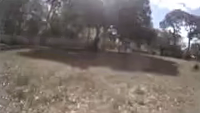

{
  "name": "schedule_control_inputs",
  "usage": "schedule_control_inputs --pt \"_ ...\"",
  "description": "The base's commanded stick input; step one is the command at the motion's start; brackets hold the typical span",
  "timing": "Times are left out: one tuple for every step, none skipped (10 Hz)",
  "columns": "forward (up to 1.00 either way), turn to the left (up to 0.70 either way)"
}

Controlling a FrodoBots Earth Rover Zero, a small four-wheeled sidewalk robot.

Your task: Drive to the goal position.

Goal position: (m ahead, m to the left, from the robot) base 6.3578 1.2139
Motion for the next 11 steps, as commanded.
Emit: schedule_control_inputs --pt "0.7 0.0" --pt "0.7 0.0" --pt "0.7 0.0" --pt "0.7 0.0" --pt "0.7 0.0" --pt "0.7 0.0" --pt "0.7 0.0" --pt "0.7 0.0" --pt "0.7 0.0" --pt "0.7 0.0" --pt "0.7 0.0"
